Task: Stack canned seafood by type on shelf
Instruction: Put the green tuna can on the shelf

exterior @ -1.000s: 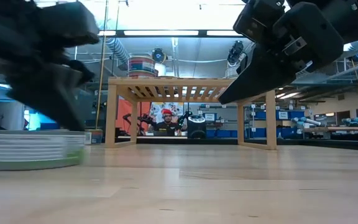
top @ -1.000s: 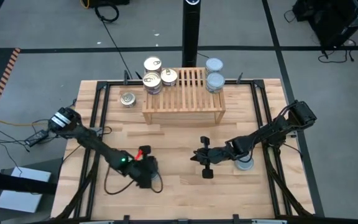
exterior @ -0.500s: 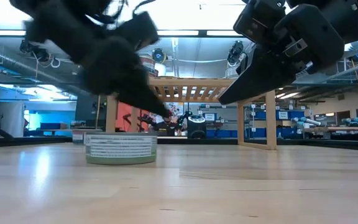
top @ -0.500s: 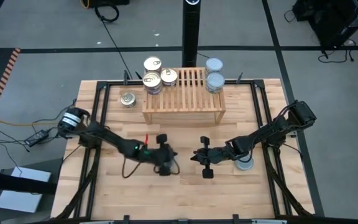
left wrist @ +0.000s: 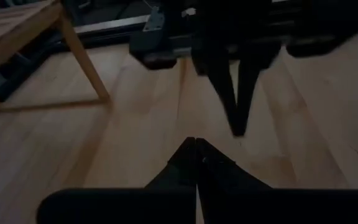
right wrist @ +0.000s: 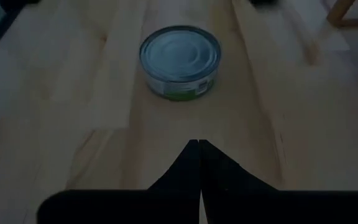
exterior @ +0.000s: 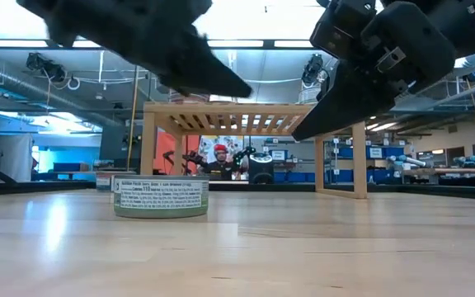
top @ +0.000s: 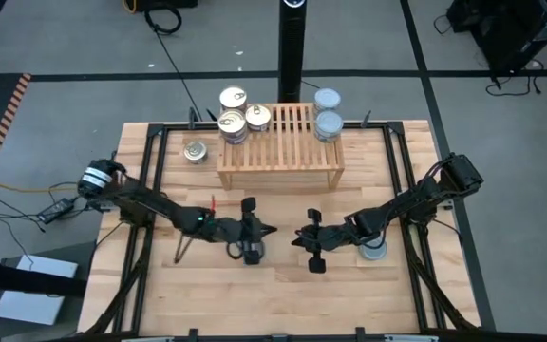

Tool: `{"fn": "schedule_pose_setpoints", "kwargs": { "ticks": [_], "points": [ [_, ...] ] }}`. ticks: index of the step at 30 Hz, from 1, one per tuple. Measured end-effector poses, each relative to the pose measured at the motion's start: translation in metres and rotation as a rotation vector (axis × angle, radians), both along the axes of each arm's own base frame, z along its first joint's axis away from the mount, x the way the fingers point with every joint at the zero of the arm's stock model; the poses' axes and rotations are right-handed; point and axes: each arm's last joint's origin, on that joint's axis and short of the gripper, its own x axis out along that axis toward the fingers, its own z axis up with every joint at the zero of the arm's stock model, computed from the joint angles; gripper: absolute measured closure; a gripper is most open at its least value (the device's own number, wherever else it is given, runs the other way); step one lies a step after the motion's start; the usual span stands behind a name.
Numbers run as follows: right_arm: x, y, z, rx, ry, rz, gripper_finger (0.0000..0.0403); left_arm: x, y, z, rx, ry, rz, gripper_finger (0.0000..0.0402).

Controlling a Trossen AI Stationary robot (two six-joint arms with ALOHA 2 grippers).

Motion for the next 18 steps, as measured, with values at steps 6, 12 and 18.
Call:
{"fn": "schedule_pose_setpoints", "kwargs": {
  "ticks": [6,12,18],
  "points": [
    [0.000,0.009,-0.007,0.052,0.002,-0.009,0.0394,-0.034,0.001,-0.005,-0.076,-0.083,-0.026,0.0400],
    [0.010,0.013,-0.023,0.057,-0.034,-0.002,0.0380,-0.064,0.014,-0.021,-0.240,-0.199,0.005,0.0400],
    [0.017,0.005,-0.038,0.045,-0.026,-0.027,0.0359,-0.074,0.015,-0.031,-0.452,-0.097,0.018,0.0397]
  ]
}}
